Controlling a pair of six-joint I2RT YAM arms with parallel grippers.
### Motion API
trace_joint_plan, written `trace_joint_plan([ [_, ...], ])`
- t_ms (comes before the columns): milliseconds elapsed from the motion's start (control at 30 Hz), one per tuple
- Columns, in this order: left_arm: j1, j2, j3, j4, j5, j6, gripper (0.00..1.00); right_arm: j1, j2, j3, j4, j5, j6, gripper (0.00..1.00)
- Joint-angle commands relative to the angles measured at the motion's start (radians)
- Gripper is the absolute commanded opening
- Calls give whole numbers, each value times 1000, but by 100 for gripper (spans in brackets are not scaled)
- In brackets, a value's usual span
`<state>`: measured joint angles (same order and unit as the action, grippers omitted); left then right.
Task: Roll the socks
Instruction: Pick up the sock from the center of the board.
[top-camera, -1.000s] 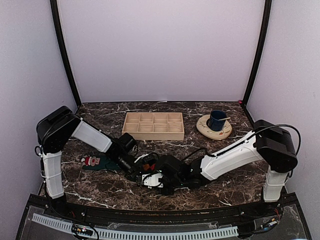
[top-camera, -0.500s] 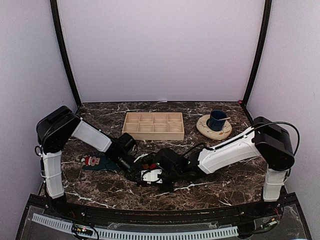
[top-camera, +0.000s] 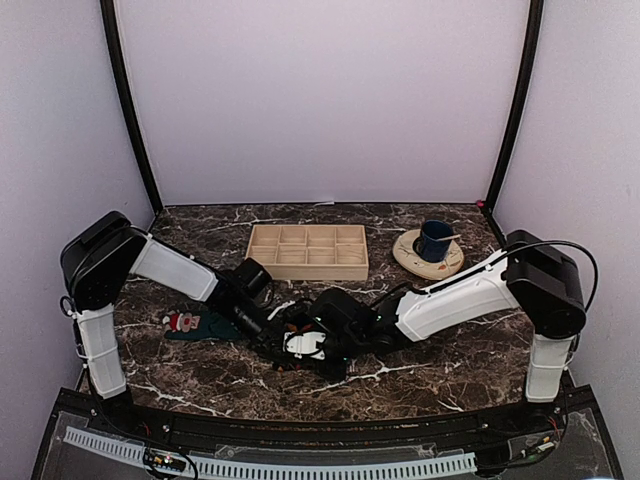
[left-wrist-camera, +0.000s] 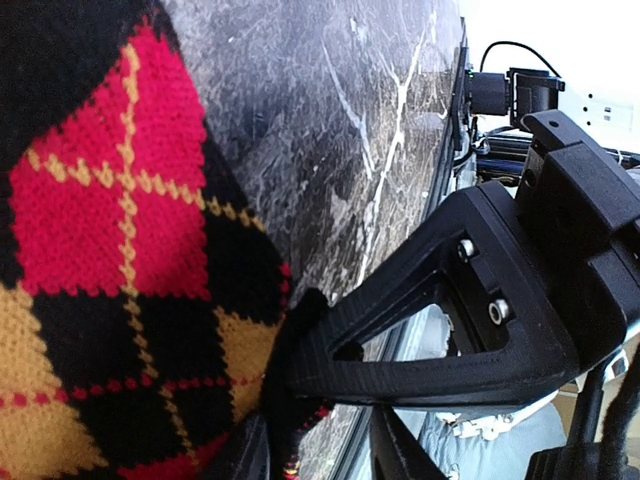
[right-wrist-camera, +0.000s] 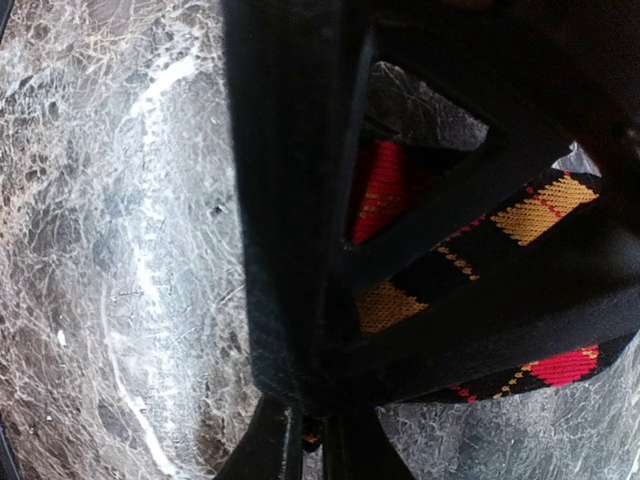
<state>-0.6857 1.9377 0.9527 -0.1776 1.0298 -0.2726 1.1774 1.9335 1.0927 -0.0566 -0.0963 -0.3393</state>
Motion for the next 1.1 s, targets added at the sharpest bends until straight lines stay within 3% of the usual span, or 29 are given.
trace_joint_plan([
  [0, 0, -51, -4, -41, -102, -3, 38, -15, 54, -41, -115, -9, 65, 0],
  [1067, 9, -238, -83, 107, -434, -53, 44, -64, 71, 5, -168, -207, 235, 0],
])
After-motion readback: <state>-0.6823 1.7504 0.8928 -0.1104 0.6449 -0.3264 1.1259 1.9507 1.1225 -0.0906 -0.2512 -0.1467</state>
